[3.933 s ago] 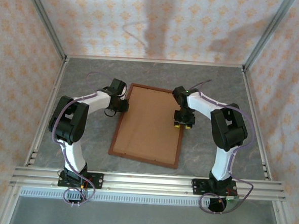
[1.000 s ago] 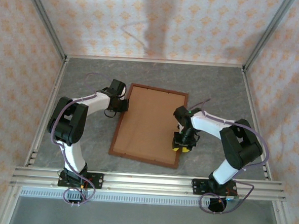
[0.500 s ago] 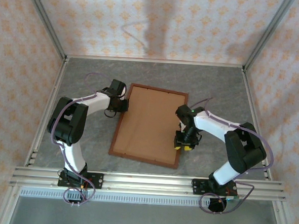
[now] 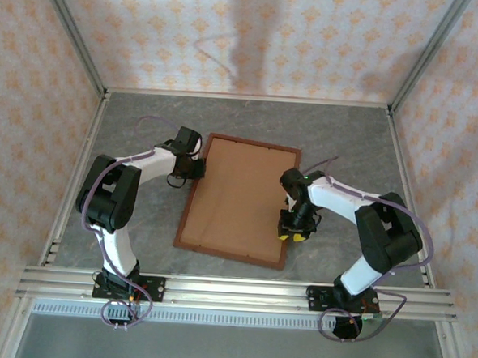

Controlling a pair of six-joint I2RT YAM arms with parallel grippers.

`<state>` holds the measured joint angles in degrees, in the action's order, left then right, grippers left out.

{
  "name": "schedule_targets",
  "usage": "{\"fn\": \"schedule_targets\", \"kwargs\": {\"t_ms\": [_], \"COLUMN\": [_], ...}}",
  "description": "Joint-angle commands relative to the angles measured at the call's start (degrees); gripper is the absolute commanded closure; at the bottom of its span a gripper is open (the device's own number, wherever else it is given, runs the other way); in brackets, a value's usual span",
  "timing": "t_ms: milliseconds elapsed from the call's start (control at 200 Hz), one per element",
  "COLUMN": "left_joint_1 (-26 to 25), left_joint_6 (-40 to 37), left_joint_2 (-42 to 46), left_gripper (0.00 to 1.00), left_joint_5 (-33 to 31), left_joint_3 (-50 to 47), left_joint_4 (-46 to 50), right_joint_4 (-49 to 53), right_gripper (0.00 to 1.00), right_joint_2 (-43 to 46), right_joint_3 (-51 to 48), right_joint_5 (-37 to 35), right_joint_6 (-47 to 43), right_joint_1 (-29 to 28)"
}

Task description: Put the photo into the frame

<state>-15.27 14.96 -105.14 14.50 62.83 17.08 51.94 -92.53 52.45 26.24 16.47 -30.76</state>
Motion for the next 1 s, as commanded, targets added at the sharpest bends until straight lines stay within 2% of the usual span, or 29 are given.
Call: {"fn": "schedule_targets", "kwargs": {"t_ms": [0, 896, 996], "left_joint_1": [-0.5, -0.5, -0.5], "left_joint_6": [1.0, 1.4, 1.5], "left_joint_2": [-2.0, -2.0, -2.1], "left_gripper": [0.92, 0.92, 0.92], "left_joint_5": [-0.8, -0.6, -0.6], "left_joint_3": [-2.3, -2.6, -2.6], "left_joint_4": [4.2, 4.0, 3.8], "right_joint_4": [-1.4, -11.1, -11.5], "right_gripper": [0.6, 0.6, 0.57], "right_joint_2": [-2.0, -5.2, -4.0], "right_joint_3": [-0.8, -4.0, -3.0], "right_joint_5": [-0.1, 0.0, 0.3], "right_joint_6": [0.9, 6.2, 5.6], "right_joint_1": [-1.0, -2.6, -2.6]}}
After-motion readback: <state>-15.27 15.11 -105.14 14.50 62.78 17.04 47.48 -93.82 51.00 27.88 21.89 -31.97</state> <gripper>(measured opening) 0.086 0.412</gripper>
